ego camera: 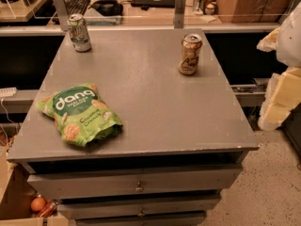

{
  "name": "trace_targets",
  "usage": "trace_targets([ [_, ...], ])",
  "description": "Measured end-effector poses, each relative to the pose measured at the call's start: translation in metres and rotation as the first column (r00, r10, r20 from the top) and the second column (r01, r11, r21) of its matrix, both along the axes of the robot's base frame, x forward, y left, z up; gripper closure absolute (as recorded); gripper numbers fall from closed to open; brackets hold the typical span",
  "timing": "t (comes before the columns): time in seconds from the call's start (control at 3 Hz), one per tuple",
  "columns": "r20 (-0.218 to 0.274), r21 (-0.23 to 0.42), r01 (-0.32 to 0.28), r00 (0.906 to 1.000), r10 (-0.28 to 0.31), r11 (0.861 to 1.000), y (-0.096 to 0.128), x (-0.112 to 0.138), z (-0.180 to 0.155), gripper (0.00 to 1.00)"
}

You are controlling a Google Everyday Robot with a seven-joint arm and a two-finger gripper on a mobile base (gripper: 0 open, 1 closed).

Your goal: Move orange can near green rice chip bag

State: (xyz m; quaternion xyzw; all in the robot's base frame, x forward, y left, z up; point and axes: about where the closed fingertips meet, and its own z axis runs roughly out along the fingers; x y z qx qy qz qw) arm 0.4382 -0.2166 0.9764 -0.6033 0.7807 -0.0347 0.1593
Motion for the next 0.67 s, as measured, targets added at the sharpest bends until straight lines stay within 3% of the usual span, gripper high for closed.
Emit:
trace_targets([
  [0.33,0.0,0.0,0.0,1.0,0.0,1.0,0.0,0.0,0.0,0.0],
  [0.67,0.032,0.069,0.038,0.9987,-0.04,0.997,-0.002,0.019,-0.008,0.0],
])
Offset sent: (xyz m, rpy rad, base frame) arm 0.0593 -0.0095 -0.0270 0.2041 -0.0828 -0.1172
